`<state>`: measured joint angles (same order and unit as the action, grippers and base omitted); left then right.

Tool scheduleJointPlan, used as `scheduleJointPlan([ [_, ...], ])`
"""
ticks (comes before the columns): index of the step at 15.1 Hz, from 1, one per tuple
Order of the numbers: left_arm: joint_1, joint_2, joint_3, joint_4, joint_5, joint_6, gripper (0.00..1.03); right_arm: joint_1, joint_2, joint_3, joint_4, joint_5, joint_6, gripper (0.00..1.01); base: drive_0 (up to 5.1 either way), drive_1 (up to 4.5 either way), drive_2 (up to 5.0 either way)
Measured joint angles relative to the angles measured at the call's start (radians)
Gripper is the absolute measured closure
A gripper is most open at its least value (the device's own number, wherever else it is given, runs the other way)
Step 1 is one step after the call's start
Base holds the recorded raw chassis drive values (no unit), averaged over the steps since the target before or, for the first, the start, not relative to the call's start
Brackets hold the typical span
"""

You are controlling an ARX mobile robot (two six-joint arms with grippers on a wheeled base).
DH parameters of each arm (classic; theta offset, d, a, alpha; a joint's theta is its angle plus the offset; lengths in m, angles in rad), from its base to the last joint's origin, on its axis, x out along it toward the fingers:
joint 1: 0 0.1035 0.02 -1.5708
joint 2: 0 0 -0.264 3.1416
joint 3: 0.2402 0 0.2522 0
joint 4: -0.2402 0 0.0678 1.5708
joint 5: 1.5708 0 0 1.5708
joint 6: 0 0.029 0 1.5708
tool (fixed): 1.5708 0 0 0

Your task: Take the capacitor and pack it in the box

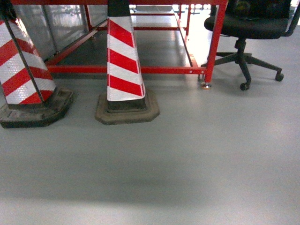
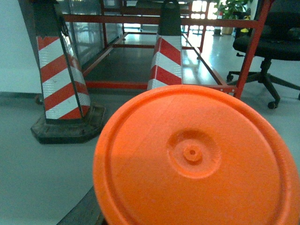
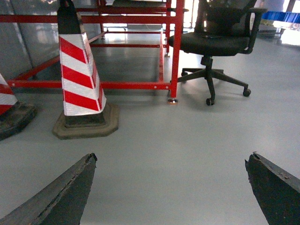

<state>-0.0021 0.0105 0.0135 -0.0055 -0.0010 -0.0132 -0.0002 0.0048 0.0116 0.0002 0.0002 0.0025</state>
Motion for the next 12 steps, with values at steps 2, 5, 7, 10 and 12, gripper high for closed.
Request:
scheduleJointPlan([
  [2, 0.0, 0.0, 0.0, -0.001, 0.001, 0.0, 0.59, 0.0, 0.0, 0.0, -0.006, 0.0, 0.0, 0.03, -5.0, 2.36, 2.4],
  [5, 0.0, 0.0, 0.0, -0.002, -0.006, 0.0, 0.59, 0.0, 0.0, 0.0, 0.0, -0.005, 0.0, 0.03, -1.7, 0.79, 0.8],
  [7, 0.0, 0.0, 0.0, -0.002, -0.002, 0.0, 0.59, 0.0, 0.0, 0.0, 0.0, -0.004, 0.0, 0.03, 0.0, 0.0, 0.0],
  [10, 0.0, 0.0, 0.0, 0.0, 0.0, 0.0, 0.59, 0.0, 0.0, 0.0, -0.005, -0.002, 0.0, 0.03, 0.0, 0.0, 0.0],
  [12, 0.0, 0.0, 0.0, -0.001, 0.0, 0.0, 0.59, 0.0, 0.0, 0.0, -0.005, -0.002, 0.0, 0.03, 0.0, 2.09, -2.1],
])
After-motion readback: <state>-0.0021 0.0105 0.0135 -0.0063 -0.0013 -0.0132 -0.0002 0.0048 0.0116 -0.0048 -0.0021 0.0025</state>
